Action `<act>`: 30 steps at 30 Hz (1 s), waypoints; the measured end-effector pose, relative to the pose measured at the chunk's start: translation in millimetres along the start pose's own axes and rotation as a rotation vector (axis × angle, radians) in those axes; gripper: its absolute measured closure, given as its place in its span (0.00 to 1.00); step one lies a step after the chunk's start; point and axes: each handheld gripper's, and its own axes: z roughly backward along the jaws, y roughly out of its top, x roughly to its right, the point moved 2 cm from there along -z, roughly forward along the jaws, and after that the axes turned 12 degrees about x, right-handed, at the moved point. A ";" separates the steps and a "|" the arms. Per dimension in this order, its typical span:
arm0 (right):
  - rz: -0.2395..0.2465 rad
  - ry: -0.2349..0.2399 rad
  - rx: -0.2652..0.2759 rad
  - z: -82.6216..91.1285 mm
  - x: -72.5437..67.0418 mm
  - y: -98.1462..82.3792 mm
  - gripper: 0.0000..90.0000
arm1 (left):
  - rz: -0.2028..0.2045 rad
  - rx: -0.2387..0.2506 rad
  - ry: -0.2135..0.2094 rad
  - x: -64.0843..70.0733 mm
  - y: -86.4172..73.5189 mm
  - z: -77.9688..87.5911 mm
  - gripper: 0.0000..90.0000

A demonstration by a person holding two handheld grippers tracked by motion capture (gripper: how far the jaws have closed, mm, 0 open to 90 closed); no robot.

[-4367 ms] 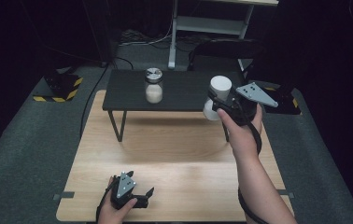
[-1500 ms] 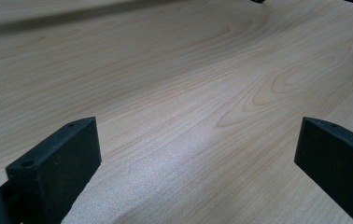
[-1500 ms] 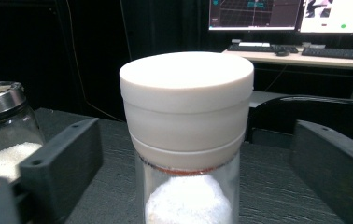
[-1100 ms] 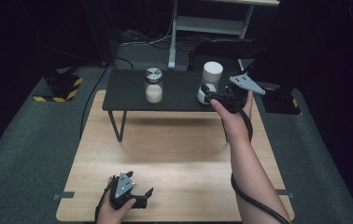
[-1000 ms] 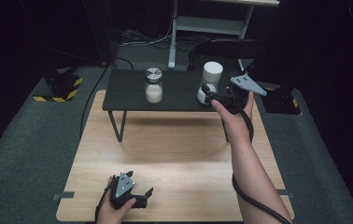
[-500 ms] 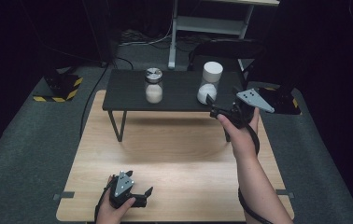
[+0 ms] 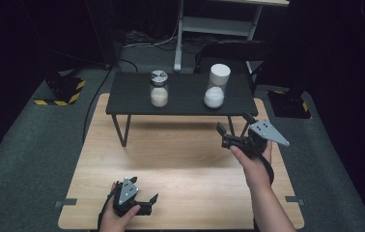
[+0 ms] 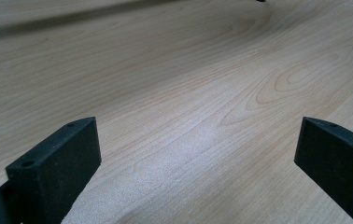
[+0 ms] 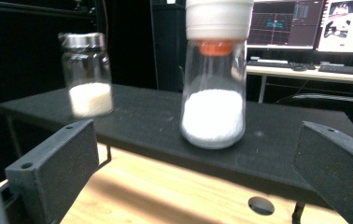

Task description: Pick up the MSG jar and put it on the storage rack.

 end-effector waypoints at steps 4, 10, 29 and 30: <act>-0.004 0.010 0.003 13.7 0.4 -8.6 0.00 | -0.002 0.002 -0.004 -0.4 -0.3 0.4 0.01; 0.003 0.020 -0.009 33.6 -0.4 -19.9 0.00 | -0.004 0.001 -0.004 -0.2 -0.2 0.4 0.01; 0.004 0.032 -0.075 78.8 -3.0 -55.2 0.00 | -0.013 0.004 -0.008 0.4 -0.7 1.2 0.01; 0.004 0.032 -0.078 80.1 -2.9 -56.5 0.00 | -0.012 0.005 -0.008 0.3 -0.8 1.3 0.01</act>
